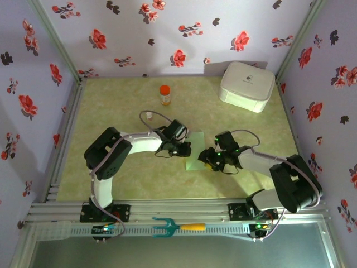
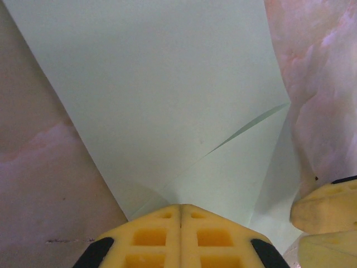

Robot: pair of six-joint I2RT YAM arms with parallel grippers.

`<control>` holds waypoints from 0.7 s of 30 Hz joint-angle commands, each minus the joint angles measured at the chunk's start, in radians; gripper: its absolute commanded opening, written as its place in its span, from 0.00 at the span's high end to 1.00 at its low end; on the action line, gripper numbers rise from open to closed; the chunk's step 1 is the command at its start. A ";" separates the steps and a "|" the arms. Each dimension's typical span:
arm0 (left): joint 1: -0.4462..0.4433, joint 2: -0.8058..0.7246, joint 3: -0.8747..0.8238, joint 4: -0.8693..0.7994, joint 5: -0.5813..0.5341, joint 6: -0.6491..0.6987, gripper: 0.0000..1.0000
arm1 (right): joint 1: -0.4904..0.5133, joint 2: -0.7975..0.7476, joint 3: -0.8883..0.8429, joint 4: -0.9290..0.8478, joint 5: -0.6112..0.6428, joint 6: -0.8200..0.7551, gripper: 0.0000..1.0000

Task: Fold a paper plane with a square sheet of paper (pick it up from the middle)
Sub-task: Turn over the paper at the center of the table.

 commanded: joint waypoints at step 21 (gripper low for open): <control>-0.004 0.029 -0.039 -0.019 0.002 -0.004 0.95 | -0.054 0.109 0.115 0.108 -0.049 -0.060 0.48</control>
